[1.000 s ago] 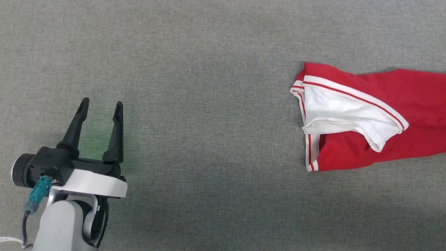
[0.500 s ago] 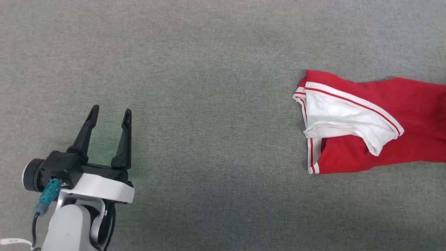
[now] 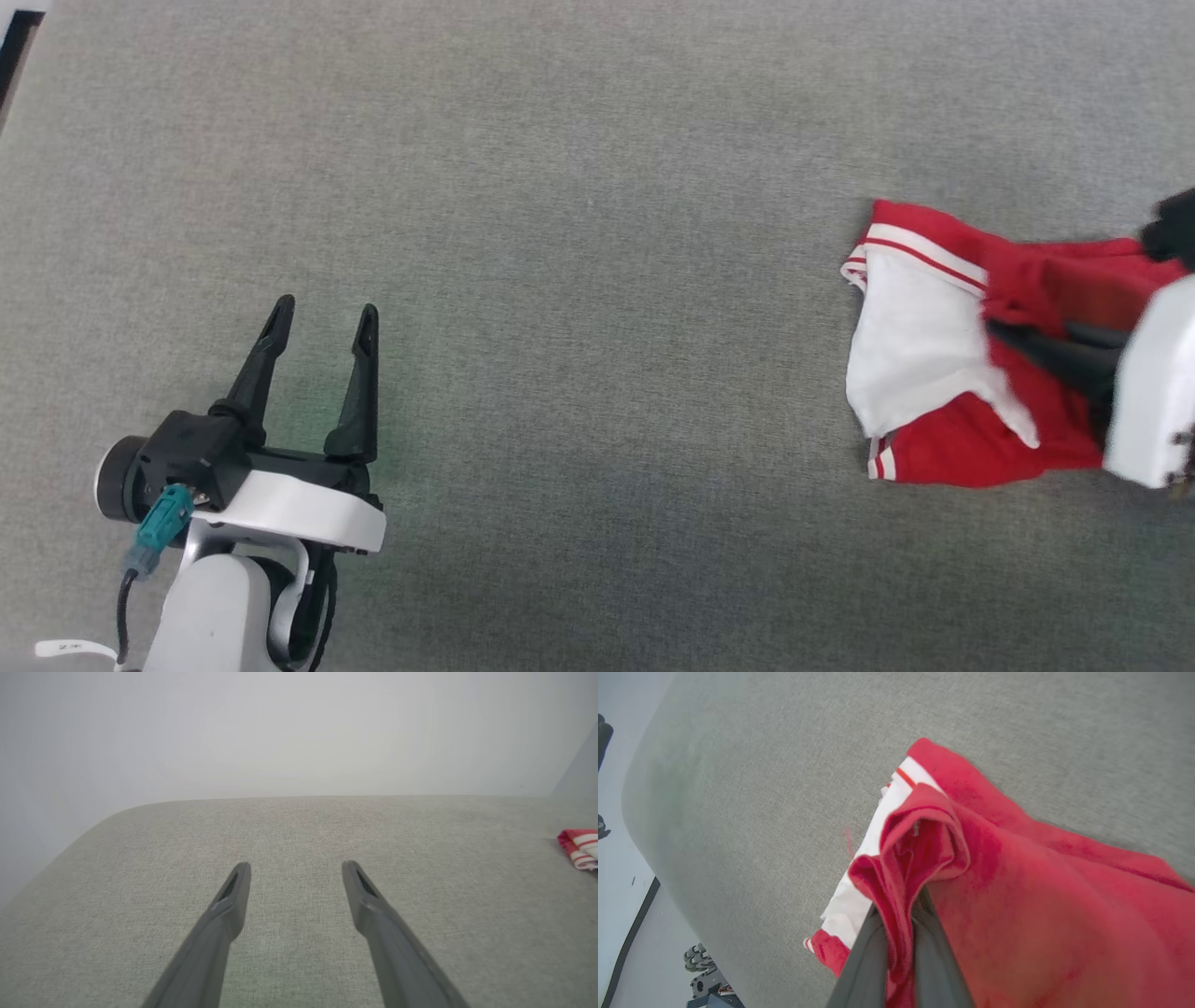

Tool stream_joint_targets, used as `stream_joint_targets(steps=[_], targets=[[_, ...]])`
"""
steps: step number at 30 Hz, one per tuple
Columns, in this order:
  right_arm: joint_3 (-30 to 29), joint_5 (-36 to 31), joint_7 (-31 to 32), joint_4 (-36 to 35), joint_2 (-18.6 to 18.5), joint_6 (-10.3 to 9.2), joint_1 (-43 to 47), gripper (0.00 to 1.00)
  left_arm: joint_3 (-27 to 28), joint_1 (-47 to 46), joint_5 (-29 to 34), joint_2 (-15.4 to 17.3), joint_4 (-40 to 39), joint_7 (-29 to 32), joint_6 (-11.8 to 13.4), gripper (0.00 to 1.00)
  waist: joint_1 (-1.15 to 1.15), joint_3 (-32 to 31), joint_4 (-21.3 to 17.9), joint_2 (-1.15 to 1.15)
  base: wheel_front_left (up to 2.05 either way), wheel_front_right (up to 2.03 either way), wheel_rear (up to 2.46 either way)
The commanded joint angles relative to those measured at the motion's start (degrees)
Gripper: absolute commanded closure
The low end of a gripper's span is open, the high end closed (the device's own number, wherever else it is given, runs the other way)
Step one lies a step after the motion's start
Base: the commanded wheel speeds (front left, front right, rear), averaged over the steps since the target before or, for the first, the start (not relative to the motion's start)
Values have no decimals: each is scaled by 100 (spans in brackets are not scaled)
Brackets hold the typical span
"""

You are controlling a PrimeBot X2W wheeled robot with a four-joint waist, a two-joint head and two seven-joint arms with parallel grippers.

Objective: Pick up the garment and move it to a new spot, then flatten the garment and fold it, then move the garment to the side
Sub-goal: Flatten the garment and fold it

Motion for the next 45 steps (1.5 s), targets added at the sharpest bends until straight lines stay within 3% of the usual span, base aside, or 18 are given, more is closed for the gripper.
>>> stream_joint_targets(steps=[1, 9, 19, 20, 21, 22, 23, 28, 33, 38, 45], targets=[[123, -57, 25, 32, 54, 1, -102, 100, -14, -51, -78, 5, 5, -28, 4, 0, 0, 18, 41, 0, 0, 0, 0], [884, -215, -26, 407, 260, 1, -492, 100, -66, -135, -90, -99, 69, -28, 5, 0, 0, 74, 150, 0, 0, 0, 0], [1309, -176, -329, 806, 189, 1, -591, 100, -89, -176, -144, -136, 111, -28, 5, 0, 0, 78, 170, 0, 0, 0, 0], [1321, -154, -404, 821, 196, 1, -604, 96, -83, -164, -144, -139, 116, -28, 5, 0, 0, 65, 156, 0, 0, 0, 0], [1315, -109, -520, 814, 225, 1, -619, 59, -69, -146, -146, -136, 120, -28, 5, 0, 0, 43, 135, 0, 0, 0, 0], [1267, -44, -661, 807, 267, 1, -630, 7, -59, -128, -162, -140, 123, -28, 4, 0, 0, 24, 117, 0, 0, 0, 0], [1227, 17, -804, 806, 295, 1, -646, 0, -46, -112, -178, -139, 131, -28, 5, 0, 0, 0, 95, 0, 0, 0, 0], [1128, 140, -1507, 755, 140, 1, -659, 0, 23, -21, -254, -121, 176, -28, 4, 0, 0, -160, -57, 0, 0, 0, 0], [1115, 193, -2628, 924, -14, 1, -600, 0, 2, 30, -317, -73, 288, -28, 4, 0, 0, -342, -247, 0, 0, 0, 0], [1282, 86, -3871, 1421, -184, 1, -479, 0, 19, 69, -375, -22, 388, -28, 4, 0, 0, -490, -382, 0, 0, 0, 0], [1271, -212, -5538, 2290, -134, 1, -364, 0, 162, 204, -359, 50, 326, -28, 5, 0, 0, -674, -523, 0, 0, 0, 0]])
